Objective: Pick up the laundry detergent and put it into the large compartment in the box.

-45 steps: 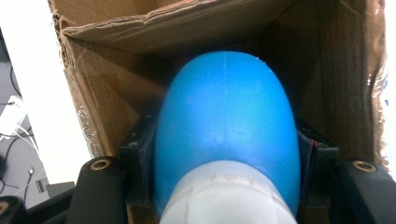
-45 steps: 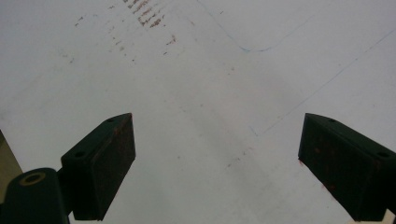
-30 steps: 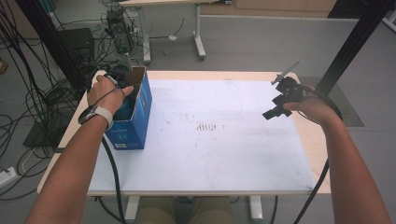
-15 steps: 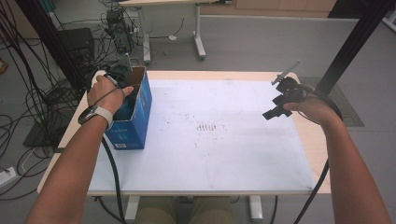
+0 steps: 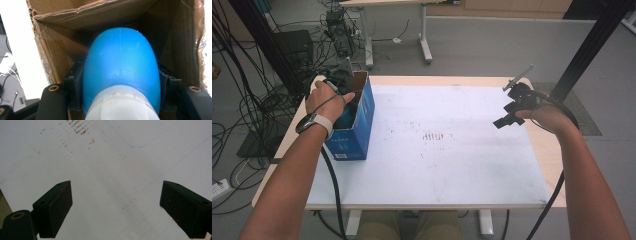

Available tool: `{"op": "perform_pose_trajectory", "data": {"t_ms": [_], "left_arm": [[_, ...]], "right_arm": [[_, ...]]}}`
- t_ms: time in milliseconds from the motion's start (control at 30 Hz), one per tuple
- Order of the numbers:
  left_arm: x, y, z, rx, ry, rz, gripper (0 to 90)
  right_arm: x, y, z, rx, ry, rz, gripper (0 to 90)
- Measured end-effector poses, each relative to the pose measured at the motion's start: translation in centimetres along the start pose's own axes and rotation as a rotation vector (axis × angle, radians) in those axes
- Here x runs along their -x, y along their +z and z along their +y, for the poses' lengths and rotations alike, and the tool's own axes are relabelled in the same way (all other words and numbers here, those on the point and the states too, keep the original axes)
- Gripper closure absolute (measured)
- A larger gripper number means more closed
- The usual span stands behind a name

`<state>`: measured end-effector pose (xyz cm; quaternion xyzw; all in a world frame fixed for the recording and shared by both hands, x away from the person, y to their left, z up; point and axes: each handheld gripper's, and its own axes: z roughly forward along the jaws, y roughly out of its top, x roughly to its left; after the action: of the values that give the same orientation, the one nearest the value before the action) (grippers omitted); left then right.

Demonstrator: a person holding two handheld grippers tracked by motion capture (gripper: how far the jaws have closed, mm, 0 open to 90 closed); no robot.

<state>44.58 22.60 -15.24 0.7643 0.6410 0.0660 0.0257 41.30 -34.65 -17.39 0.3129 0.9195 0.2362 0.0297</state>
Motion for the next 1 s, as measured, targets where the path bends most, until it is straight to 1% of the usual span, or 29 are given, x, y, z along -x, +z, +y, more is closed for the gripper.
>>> {"op": "perform_pose_trajectory", "data": {"t_ms": [33, 133, 167, 400, 533, 567, 633, 667, 800, 933, 1000], "left_arm": [[-0.1, 0.0, 0.0, 0.001, -0.002, -0.003, 36.8], [-0.4, -0.2, -0.2, 0.014, -0.002, -0.023, 29.6], [-0.4, -0.2, -0.2, 0.011, 0.001, -0.025, 28.2], [-0.6, -0.4, -0.3, 0.016, 0.010, -0.033, 27.6], [-0.9, -0.9, -0.5, 0.023, 0.011, -0.039, 27.2], [-1.0, -1.1, -0.6, 0.031, 0.007, -0.042, 24.3], [-1.3, -1.5, -0.9, 0.047, 0.005, -0.053, 23.5], [-1.5, -1.6, -1.0, 0.050, 0.002, -0.062, 21.3], [-1.6, -2.1, -1.2, 0.053, 0.016, -0.064, 16.0], [-1.6, -2.5, -1.1, 0.046, 0.037, -0.064, 7.6], [-1.7, -2.8, -1.1, 0.052, 0.047, -0.074, 7.6]], "right_arm": [[0.0, 0.0, 0.0, 0.000, 0.000, 0.000, 11.2], [0.0, 0.0, -0.1, -0.002, 0.002, 0.000, 11.2], [0.0, 0.0, -0.1, -0.001, 0.004, 0.000, 11.1], [-0.1, 0.1, -0.1, -0.001, 0.003, 0.001, 11.1], [-0.2, -0.1, 0.0, -0.001, 0.000, -0.002, 11.2], [-0.3, -0.2, 0.0, -0.003, -0.002, -0.003, 11.2], [-0.4, -0.3, 0.0, 0.002, -0.002, -0.004, 11.2], [-0.4, -0.3, 0.0, 0.002, -0.002, -0.005, 11.2], [-0.5, -0.2, 0.0, 0.007, -0.003, -0.001, 11.2], [-0.7, -0.1, 0.1, 0.008, -0.010, 0.000, 11.1], [-0.7, -0.2, 0.2, 0.007, -0.011, -0.001, 11.1]]}}
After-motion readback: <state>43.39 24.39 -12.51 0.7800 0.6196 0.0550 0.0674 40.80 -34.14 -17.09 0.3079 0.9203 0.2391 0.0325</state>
